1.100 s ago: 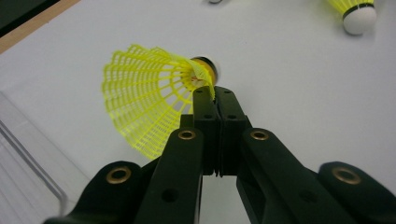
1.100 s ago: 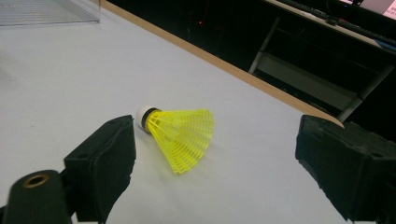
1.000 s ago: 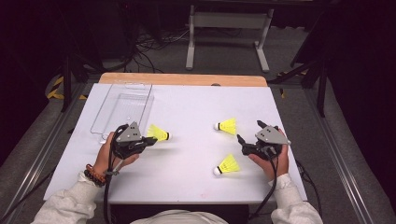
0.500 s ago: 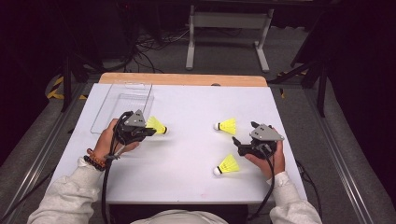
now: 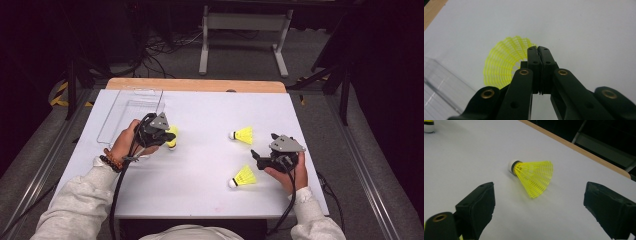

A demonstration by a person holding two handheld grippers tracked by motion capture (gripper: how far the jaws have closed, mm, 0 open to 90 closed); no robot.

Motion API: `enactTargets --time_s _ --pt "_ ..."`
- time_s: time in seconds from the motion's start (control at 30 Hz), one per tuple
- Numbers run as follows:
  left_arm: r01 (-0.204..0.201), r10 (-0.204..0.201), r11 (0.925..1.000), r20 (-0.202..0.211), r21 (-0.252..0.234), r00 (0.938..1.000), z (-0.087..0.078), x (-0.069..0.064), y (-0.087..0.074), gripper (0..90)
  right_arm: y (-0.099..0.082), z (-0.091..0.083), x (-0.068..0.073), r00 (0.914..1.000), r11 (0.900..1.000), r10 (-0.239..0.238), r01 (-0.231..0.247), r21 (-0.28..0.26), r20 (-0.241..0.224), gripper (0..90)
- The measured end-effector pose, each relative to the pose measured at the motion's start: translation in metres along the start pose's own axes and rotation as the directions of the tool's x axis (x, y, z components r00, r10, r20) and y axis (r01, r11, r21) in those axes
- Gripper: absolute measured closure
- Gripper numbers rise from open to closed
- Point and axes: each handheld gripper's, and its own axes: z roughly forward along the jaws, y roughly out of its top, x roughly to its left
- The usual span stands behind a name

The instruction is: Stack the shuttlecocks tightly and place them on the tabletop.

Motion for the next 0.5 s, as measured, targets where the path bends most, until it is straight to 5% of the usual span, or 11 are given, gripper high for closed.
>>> enactTargets --time_s 0.37,0.5 --pt "-0.049 0.052 0.9977 -0.068 0.046 0.9963 0.004 0.009 0.018 90.0 -0.003 -0.005 0.0 1.0 1.0 -0.001 0.001 0.005 0.006 11.3" --pt "-0.048 0.051 0.9969 -0.039 0.062 0.9979 0.006 0.016 0.016 90.0 -0.003 -0.004 -0.001 1.0 1.0 -0.001 0.001 0.007 0.004 11.3"
